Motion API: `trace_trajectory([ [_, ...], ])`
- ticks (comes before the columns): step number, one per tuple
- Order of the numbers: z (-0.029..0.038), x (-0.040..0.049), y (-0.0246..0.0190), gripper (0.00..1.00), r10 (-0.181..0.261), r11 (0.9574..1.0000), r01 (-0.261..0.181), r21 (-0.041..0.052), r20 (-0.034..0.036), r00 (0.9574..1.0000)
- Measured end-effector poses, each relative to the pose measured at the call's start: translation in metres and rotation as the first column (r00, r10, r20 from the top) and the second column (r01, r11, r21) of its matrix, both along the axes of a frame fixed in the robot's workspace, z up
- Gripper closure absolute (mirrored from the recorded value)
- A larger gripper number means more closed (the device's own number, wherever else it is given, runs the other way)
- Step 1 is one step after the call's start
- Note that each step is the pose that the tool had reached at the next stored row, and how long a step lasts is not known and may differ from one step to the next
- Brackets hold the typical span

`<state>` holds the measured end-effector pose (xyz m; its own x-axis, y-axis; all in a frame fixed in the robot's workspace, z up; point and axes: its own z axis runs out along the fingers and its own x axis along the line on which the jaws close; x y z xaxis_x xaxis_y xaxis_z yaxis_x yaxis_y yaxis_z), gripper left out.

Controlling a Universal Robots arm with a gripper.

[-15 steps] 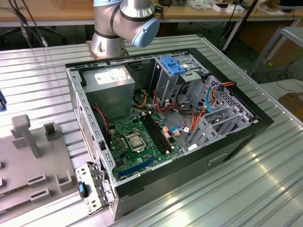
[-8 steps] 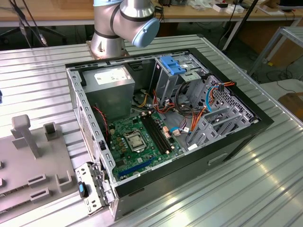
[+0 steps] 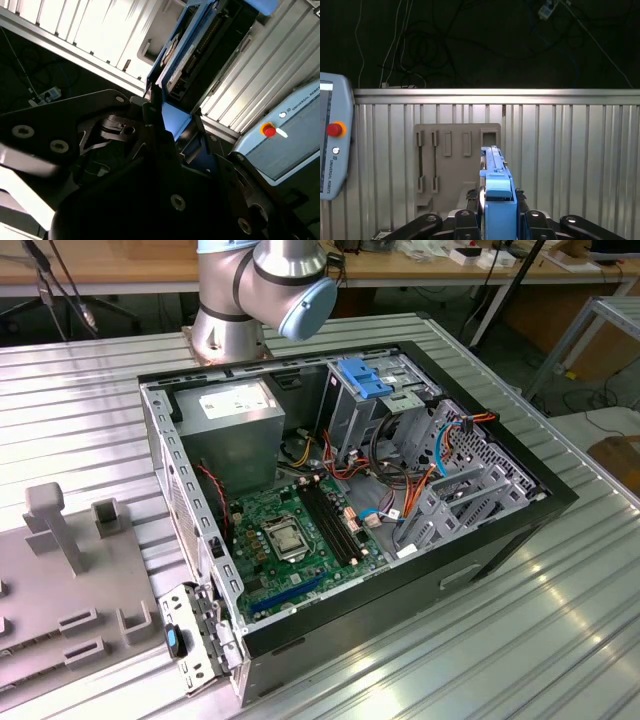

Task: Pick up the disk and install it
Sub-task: 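Pick up the disk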

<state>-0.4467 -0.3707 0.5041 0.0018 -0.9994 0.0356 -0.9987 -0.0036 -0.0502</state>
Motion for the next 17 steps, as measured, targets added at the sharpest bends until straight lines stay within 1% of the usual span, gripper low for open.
trace_trajectory([
  [1,0.0043,0.0,0.0,0.63,0.0,1.0,0.0,0.0,0.0,1.0],
  [2,0.0067,0.0,0.0,0.63,0.0,1.0,0.0,0.0,0.0,1.0],
  [3,0.0122,0.0,0.0,0.63,0.0,1.0,0.0,0.0,0.0,1.0],
  [4,0.0162,0.0,0.0,0.63,0.0,1.0,0.0,0.0,0.0,1.0],
  [5,0.0227,0.0,0.0,0.63,0.0,1.0,0.0,0.0,0.0,1.0],
  [6,0.0279,0.0,0.0,0.63,0.0,1.0,0.0,0.0,0.0,1.0],
  [7,0.0305,0.0,0.0001,0.63,0.0,1.0,0.0,-0.0001,-0.0002,1.0],
  [11,0.0305,0.0,0.0001,0.63,0.0,1.0,0.0,0.0032,0.0,1.0],
  [13,0.0304,0.0004,0.0,0.63,0.0,1.0,0.0,0.0034,0.0001,1.0],
  [16,0.0305,0.0052,0.0,0.63,0.0,1.0,0.0,0.0033,0.0,1.0],
  [17,0.0304,0.0082,0.0,0.63,0.0,1.0,0.0,0.0034,0.0001,1.0],
])
